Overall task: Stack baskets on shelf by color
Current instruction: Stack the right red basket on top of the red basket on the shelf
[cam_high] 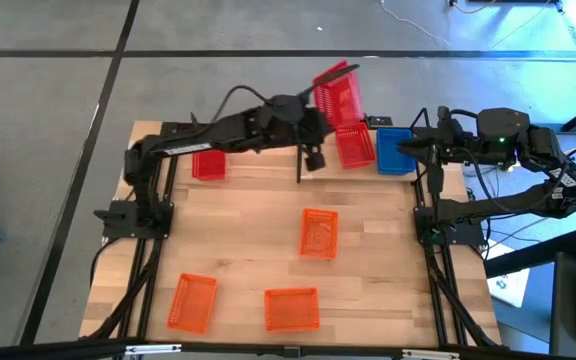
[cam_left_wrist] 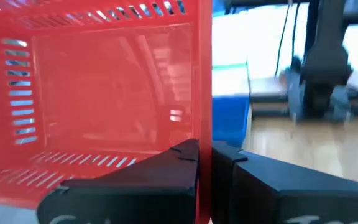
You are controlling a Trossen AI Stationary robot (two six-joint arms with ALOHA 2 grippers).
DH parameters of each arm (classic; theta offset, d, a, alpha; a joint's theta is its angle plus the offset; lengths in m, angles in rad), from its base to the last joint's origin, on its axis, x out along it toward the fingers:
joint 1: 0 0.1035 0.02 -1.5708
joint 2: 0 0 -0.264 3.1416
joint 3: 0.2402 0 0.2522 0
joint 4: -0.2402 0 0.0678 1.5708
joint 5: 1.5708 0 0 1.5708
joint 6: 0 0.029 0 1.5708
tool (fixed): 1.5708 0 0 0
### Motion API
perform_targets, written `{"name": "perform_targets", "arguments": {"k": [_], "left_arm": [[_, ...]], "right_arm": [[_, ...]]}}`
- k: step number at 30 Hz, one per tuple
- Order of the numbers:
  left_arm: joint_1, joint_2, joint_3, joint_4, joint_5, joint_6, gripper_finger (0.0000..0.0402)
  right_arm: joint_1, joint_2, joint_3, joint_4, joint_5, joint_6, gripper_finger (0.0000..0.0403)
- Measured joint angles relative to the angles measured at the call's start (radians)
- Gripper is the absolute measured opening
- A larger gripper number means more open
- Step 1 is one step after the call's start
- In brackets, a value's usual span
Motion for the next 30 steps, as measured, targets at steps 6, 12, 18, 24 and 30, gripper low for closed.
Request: {"name": "perform_targets", "arguments": {"k": [6, 12, 18, 24, 30], "left_arm": [[0.012, 0.139, -0.001, 0.122, 0.068, -0.012, 0.0], [0.012, 0.246, -0.001, 0.153, 0.066, -0.029, 0.0], [0.007, 0.268, -0.002, 0.155, 0.002, 0.049, 0.0], [-0.014, 0.268, -0.002, 0.13, -0.154, 0.267, 0.0], [-0.04, 0.268, -0.002, 0.102, -0.325, 0.417, 0.0]], "right_arm": [[0.0, -0.008, 0.0, 0.0, 0.0, -0.001, 0.0057], [0.0, -0.012, 0.0, -0.045, 0.04, 0.041, 0.0057], [0.0, 0.015, 0.0, -0.09, 0.215, 0.164, 0.0057], [-0.002, 0.084, 0.0, -0.087, 0.362, 0.205, 0.0067], [-0.003, 0.154, 0.0, -0.08, 0.358, 0.197, 0.0092]]}}
